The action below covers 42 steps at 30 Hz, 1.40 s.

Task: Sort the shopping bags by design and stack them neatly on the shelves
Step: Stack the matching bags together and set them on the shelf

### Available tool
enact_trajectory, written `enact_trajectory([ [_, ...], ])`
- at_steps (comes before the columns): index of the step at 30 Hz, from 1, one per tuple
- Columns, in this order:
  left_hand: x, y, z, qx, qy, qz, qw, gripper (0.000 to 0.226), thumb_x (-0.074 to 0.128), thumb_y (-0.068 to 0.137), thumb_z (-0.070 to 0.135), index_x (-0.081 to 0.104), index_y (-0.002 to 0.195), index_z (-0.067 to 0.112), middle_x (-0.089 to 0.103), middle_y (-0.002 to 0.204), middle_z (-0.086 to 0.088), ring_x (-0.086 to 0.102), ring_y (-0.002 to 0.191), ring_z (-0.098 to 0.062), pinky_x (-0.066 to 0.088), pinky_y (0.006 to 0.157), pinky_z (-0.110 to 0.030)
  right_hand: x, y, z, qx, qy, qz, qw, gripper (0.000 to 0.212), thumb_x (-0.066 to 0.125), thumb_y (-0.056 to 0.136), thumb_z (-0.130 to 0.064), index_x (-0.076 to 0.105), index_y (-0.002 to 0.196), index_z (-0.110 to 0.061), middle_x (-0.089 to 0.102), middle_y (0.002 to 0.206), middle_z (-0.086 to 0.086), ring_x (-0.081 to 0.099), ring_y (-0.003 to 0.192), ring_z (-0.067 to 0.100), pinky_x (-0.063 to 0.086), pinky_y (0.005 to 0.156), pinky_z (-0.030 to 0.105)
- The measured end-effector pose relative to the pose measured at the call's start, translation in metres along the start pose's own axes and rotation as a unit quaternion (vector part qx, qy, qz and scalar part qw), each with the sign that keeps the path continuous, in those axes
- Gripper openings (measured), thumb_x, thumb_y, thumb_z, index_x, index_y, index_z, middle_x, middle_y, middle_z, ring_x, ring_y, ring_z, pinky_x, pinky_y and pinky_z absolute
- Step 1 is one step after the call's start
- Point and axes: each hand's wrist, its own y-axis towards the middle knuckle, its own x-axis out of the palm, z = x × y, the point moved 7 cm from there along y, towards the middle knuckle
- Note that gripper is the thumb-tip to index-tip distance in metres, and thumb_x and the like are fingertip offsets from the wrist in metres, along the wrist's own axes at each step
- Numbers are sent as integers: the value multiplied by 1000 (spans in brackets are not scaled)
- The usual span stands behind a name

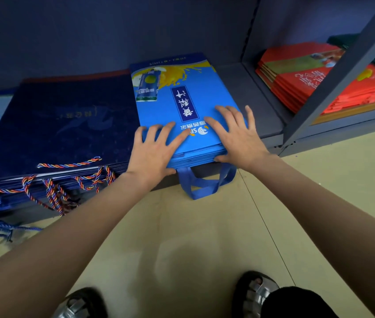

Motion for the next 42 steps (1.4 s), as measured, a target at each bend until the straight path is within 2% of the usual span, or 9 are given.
enact_trajectory([
  [2,-5,-1,-1,10,-15,14,1000,93,68,73,55,18,148,35,29,150,-5,35,128,-30,27,104,-48,2,8,-8,-8,-20,-37,999,107,74,70,-48,6,150,-27,0,156,12,1,143,31,-6,111,58],
  [5,-8,-1,-5,27,-19,56,998,86,78,63,52,42,139,30,47,138,-8,49,114,-34,37,96,-48,0,13,-11,-32,-17,-35,999,109,74,69,-49,4,150,-29,-1,156,9,-1,144,29,-8,111,56],
  [14,-39,-1,-13,54,-27,192,980,83,78,59,37,39,130,16,57,126,-12,58,104,-36,44,87,-44,-40,9,7,-54,20,111,992,91,87,49,-40,52,129,-15,40,142,16,31,131,35,6,107,64],
  [20,-62,6,-24,30,-48,214,975,75,78,62,44,52,125,15,59,121,-7,58,98,-32,37,88,-44,-61,13,19,-49,57,117,990,79,82,60,-42,53,129,-16,38,143,14,22,131,29,4,107,65],
  [27,-61,5,-18,-4,-5,214,977,79,79,55,46,50,123,17,59,119,-7,58,97,-31,42,89,-43,-58,7,14,-65,36,173,982,72,79,66,-37,54,128,-11,57,123,12,43,115,32,14,101,71],
  [34,-64,19,-6,-11,47,239,970,72,78,57,47,49,117,19,60,109,0,57,91,-24,39,86,-40,-59,-3,12,-15,56,205,977,72,81,66,-32,52,128,-9,54,126,15,44,115,30,17,108,59],
  [37,-66,19,-10,-15,35,255,966,69,79,57,42,54,117,19,61,110,0,58,92,-25,37,85,-39,-66,-37,14,106,166,280,939,64,74,72,-27,50,127,-6,45,133,17,38,122,29,25,109,48],
  [39,-68,18,-12,-19,25,259,965,68,79,57,40,55,116,18,61,110,-1,58,91,-27,37,85,-39,-55,-70,19,235,321,320,860,52,71,77,-22,51,122,-3,45,123,11,43,117,25,34,105,41],
  [42,-67,17,-11,-20,13,253,967,68,80,56,38,56,116,17,62,110,-1,58,92,-27,44,85,-38,-5,-87,11,356,439,224,794,55,76,76,-21,49,120,-1,47,117,9,46,115,26,36,101,35],
])
